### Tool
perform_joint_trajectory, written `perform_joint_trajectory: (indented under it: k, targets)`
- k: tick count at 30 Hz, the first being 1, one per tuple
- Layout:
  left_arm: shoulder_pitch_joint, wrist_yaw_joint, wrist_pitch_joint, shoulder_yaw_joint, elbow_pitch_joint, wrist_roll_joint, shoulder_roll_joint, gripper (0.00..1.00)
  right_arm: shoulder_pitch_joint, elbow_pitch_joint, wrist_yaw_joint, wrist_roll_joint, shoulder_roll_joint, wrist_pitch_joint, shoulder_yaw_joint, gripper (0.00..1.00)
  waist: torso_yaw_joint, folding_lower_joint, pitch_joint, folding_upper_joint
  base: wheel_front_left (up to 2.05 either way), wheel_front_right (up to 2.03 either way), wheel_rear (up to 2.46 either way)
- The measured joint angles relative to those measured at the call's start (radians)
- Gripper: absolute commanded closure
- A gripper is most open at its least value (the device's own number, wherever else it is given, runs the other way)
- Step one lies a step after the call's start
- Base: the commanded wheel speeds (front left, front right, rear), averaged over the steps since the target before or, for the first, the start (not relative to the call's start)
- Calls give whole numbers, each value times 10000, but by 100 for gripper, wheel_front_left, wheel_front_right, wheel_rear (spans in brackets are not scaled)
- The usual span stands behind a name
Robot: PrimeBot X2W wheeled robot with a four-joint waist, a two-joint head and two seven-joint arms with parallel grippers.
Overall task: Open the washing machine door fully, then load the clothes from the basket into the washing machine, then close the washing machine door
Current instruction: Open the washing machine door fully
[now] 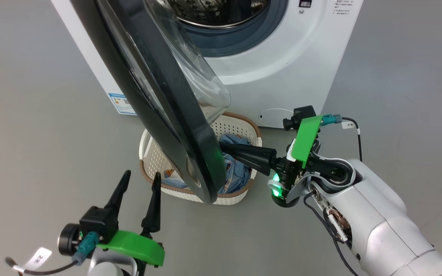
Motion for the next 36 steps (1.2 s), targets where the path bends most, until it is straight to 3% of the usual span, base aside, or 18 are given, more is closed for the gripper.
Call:
perform_joint_trajectory:
  k: [15, 32, 33, 35, 36]
  targets:
    - [59, -10, 0, 130, 44, 0, 0, 0, 5, -435, 8, 364, -121, -629, -314, 100, -194, 0, -87, 0, 0, 0, 0]
    - [252, -88, 0, 355, 130, 188, 2, 0, 1668, -2207, 8, 249, -1404, -1816, -1352, 100, -832, -1, -260, 0, 0, 0, 0]
    - [252, -90, 0, 383, 130, 215, 4, 0, 1815, -2362, 8, 163, -1494, -1891, -1369, 79, -873, -1, -264, 0, 0, 0, 0]
    - [254, -98, 0, 426, 134, 263, 4, 0, 2111, -2663, 8, -23, -1615, -2121, -1438, 0, -950, -1, -272, 0, 0, 0, 0]
    - [254, -98, 0, 454, 136, 268, 2, 0, 2260, -2801, 8, -96, -1655, -2215, -1461, 0, -988, 0, -280, 0, 0, 0, 0]
